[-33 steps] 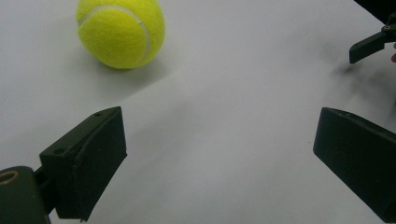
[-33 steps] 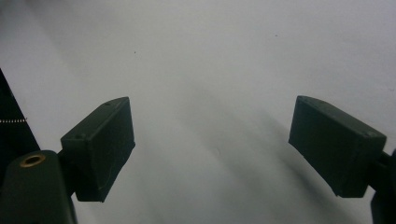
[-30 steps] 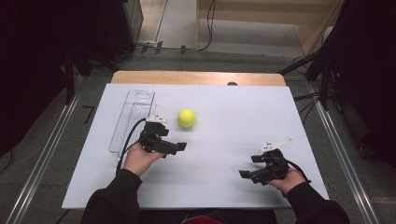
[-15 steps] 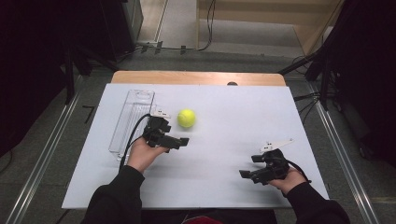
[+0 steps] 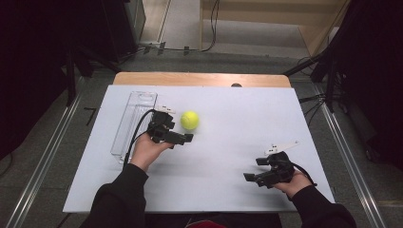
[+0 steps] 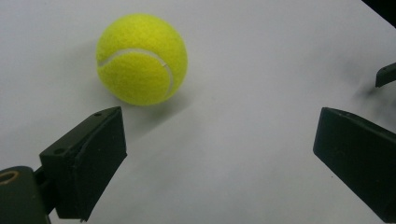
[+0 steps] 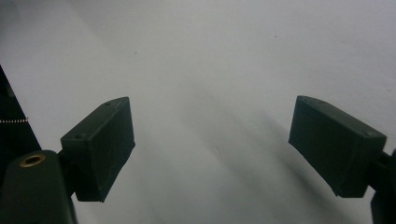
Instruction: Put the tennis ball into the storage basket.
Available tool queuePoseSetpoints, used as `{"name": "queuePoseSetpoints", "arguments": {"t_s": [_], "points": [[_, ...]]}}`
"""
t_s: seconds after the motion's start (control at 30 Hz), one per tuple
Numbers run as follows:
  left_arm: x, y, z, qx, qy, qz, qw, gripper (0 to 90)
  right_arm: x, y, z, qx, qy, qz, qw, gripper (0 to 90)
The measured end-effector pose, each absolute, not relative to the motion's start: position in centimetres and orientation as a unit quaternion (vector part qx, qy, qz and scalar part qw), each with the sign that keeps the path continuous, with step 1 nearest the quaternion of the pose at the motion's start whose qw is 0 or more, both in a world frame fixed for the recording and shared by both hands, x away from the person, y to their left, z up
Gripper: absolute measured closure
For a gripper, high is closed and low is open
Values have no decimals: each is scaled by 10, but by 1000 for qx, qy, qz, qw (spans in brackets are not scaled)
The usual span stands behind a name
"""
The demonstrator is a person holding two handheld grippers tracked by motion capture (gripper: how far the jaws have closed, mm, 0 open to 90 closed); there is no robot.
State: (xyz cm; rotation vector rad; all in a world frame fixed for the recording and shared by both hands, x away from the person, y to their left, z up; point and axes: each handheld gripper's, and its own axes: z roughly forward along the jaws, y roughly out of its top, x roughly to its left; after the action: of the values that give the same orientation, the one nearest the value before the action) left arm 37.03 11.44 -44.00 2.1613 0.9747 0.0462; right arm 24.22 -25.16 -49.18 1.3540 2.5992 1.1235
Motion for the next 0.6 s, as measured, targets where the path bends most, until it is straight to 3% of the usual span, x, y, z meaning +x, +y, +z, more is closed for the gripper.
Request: {"name": "queuePoseSetpoints", "arguments": {"t_s": [0.6], "points": [[392,104,-433,848,377,14,373,34,242,-251,-492,428,829,360,2,123]]}}
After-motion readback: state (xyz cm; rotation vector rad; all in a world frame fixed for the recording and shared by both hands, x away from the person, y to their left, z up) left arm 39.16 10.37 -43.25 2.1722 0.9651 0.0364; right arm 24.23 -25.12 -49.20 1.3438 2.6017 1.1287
